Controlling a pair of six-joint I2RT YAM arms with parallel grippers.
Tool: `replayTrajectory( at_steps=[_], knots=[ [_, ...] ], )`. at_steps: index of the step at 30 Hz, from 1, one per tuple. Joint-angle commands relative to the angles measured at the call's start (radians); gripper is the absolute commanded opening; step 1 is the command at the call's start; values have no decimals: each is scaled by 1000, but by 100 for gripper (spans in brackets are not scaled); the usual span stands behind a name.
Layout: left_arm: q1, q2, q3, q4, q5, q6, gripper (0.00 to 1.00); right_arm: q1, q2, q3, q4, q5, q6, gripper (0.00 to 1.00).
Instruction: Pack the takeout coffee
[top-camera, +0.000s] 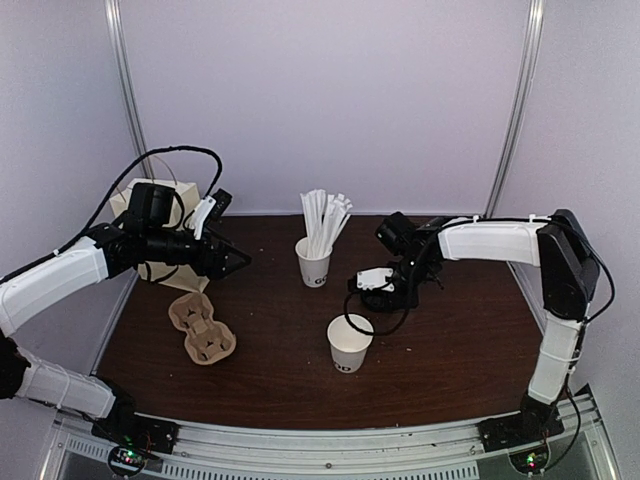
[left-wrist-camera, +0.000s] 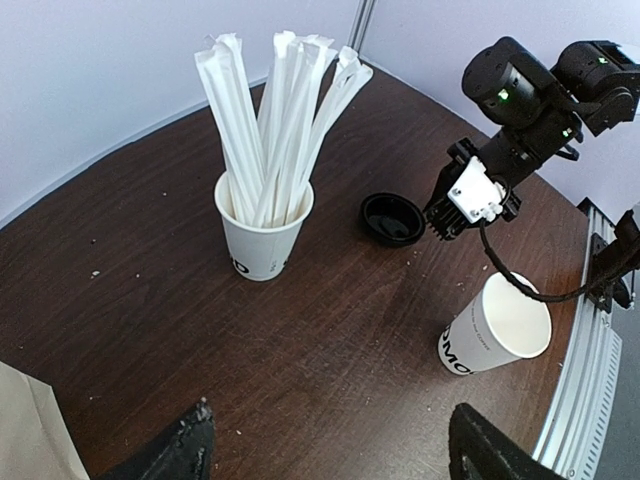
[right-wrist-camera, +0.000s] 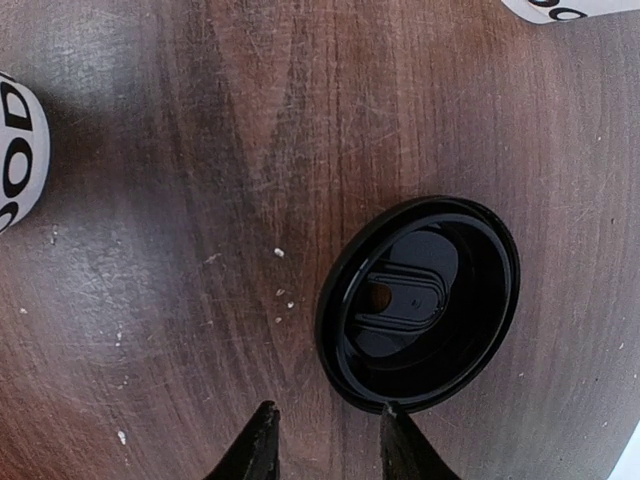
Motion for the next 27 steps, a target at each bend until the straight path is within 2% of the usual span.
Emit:
replayTrajectory(
  at_steps=[1,17,27],
  knots=[
    [-5,2,23,14,20,-7,81,4,31,-4,35,5,-24,35],
    [-5,15,26,17,40,-19,81,2,103,0,69,20,-20,27],
    [-5,19,24,20,37,-21,81,2,101,2,99,69,-1,15]
  ],
)
